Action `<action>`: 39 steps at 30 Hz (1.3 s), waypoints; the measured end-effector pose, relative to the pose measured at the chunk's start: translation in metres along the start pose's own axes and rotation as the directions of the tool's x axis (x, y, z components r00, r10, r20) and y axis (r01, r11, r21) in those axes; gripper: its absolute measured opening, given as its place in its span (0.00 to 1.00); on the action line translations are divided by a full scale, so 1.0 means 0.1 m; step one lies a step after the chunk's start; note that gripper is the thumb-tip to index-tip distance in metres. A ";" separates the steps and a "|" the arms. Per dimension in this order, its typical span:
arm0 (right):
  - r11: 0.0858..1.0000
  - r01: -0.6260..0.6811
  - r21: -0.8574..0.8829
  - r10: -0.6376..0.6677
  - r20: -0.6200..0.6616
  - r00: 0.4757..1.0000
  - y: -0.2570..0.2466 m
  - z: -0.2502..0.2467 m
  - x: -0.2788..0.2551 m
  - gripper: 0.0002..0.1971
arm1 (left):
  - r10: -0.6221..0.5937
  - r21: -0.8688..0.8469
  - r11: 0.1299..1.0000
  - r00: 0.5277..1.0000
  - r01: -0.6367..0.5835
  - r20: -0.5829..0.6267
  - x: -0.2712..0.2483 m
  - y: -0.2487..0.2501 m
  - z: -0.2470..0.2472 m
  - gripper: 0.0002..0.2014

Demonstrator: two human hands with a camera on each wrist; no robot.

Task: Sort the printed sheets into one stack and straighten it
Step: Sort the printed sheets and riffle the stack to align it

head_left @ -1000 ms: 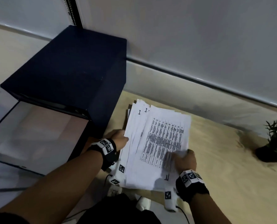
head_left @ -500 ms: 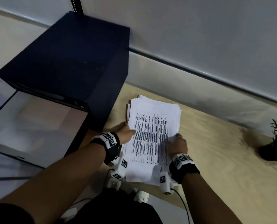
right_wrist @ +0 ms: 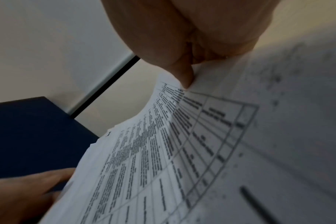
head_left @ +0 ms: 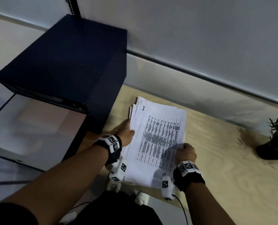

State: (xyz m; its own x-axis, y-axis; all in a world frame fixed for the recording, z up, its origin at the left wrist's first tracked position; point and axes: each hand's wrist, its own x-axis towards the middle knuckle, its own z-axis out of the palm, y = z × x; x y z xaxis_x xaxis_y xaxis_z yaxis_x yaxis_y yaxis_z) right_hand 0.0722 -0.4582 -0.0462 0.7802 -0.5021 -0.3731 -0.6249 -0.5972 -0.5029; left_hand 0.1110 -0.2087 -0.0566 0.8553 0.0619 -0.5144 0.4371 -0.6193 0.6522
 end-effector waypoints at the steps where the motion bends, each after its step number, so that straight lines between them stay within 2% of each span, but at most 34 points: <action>1: 0.999 0.024 -0.024 -0.023 0.030 0.999 -0.04 0.03 0.01 0.13 | 0.007 0.059 0.998 0.998 -0.010 0.055 0.00 0.05 0.02 0.33; 3: 0.995 0.055 -0.078 -0.047 0.100 0.994 -0.10 0.11 0.06 0.23 | -0.001 0.105 0.994 0.994 -0.010 0.107 -0.02 0.15 0.02 0.38; 5: 0.984 0.052 -0.172 -0.034 0.106 0.994 -0.13 0.17 0.12 0.34 | -0.038 0.087 0.996 0.996 0.031 0.082 0.01 0.22 -0.01 0.38; 7: 0.982 0.091 -0.168 -0.072 0.112 0.991 -0.15 0.26 0.14 0.31 | -0.079 0.087 0.993 0.995 0.074 0.058 0.02 0.24 -0.01 0.39; 9: 0.971 0.207 -0.118 -0.188 0.149 0.971 -0.13 0.32 0.14 0.20 | -0.095 0.181 0.981 0.988 0.071 0.125 0.02 0.22 0.05 0.43; 10: 0.974 0.217 -0.068 -0.207 0.133 0.969 -0.12 0.32 0.15 0.18 | -0.093 0.218 0.974 0.984 0.058 0.153 0.04 0.19 0.08 0.44; 12: 0.990 0.130 0.049 -0.132 0.038 0.990 -0.09 0.24 0.18 0.20 | -0.074 0.223 0.974 0.986 0.040 0.147 0.09 0.18 0.05 0.41; 13: 0.995 0.077 0.070 -0.078 0.007 0.997 -0.05 0.21 0.20 0.22 | -0.073 0.187 0.981 0.992 0.053 0.104 0.09 0.18 0.00 0.36; 15: 0.999 0.032 0.032 -0.034 0.056 0.998 -0.02 0.18 0.17 0.22 | -0.095 0.159 0.983 0.995 0.093 0.005 0.09 0.18 -0.06 0.26; 18: 0.997 0.083 -0.008 -0.080 0.156 0.985 -0.06 0.23 0.03 0.24 | -0.109 0.157 0.981 0.993 0.114 -0.038 0.08 0.15 -0.02 0.29; 21: 0.991 0.133 -0.030 -0.126 0.177 0.976 -0.03 0.24 -0.04 0.29 | -0.047 0.031 0.998 0.998 0.048 -0.034 0.05 0.12 0.01 0.22; 24: 0.989 0.146 0.013 -0.146 0.137 0.980 -0.03 0.13 -0.04 0.45 | 0.061 -0.249 0.966 0.996 -0.076 -0.068 -0.11 0.20 -0.11 0.15; 26: 0.961 0.100 0.258 -0.139 0.137 0.981 -0.10 -0.05 0.02 0.47 | 0.146 -0.440 0.881 0.985 -0.170 -0.089 -0.19 0.26 -0.22 0.16; 27: 0.907 0.056 0.418 -0.137 0.168 0.976 -0.15 -0.18 0.03 0.48 | 0.175 -0.511 0.837 0.980 -0.197 -0.091 -0.24 0.31 -0.30 0.16; 28: 0.820 0.029 0.572 -0.166 0.190 0.968 -0.22 -0.31 0.05 0.47 | 0.196 -0.572 0.790 0.975 -0.218 -0.101 -0.26 0.36 -0.37 0.17; 29: 0.761 0.046 0.648 -0.210 0.179 0.961 -0.29 -0.44 0.07 0.42 | 0.219 -0.622 0.746 0.970 -0.238 -0.108 -0.28 0.42 -0.45 0.19; 31: 0.718 0.195 0.668 -0.325 0.074 0.943 -0.51 -0.72 0.01 0.20 | 0.269 -0.681 0.668 0.951 -0.300 -0.155 -0.33 0.59 -0.60 0.22; 32: 0.691 0.264 0.673 -0.349 -0.009 0.937 -0.64 -0.86 -0.04 0.14 | 0.308 -0.653 0.662 0.928 -0.368 -0.211 -0.36 0.70 -0.69 0.19; 34: 0.594 0.363 0.718 -0.379 -0.149 0.913 -0.86 -1.07 -0.13 0.09 | 0.405 -0.489 0.689 0.843 -0.535 -0.353 -0.43 0.90 -0.83 0.12; 36: 0.527 0.428 0.734 -0.425 -0.209 0.881 -0.97 -1.15 -0.22 0.05 | 0.485 -0.324 0.706 0.763 -0.630 -0.427 -0.47 0.99 -0.88 0.15; 37: 0.516 0.462 0.721 -0.458 -0.223 0.861 -0.97 -1.11 -0.22 0.05 | 0.505 -0.296 0.704 0.747 -0.646 -0.431 -0.48 0.99 -0.87 0.17; 39: 0.526 0.486 0.698 -0.486 -0.223 0.845 -0.96 -1.01 -0.26 0.08 | 0.521 -0.345 0.690 0.767 -0.636 -0.373 -0.49 0.90 -0.82 0.18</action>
State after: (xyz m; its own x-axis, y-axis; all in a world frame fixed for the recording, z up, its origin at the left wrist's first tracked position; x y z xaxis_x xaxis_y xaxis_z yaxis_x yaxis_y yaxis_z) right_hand 0.1084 -0.4508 0.0903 0.9563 -0.2739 0.1026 0.0713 -0.1218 -0.9900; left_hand 0.1313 -0.2037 0.0730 0.9881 0.0168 0.1530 -0.1468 -0.1971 0.9693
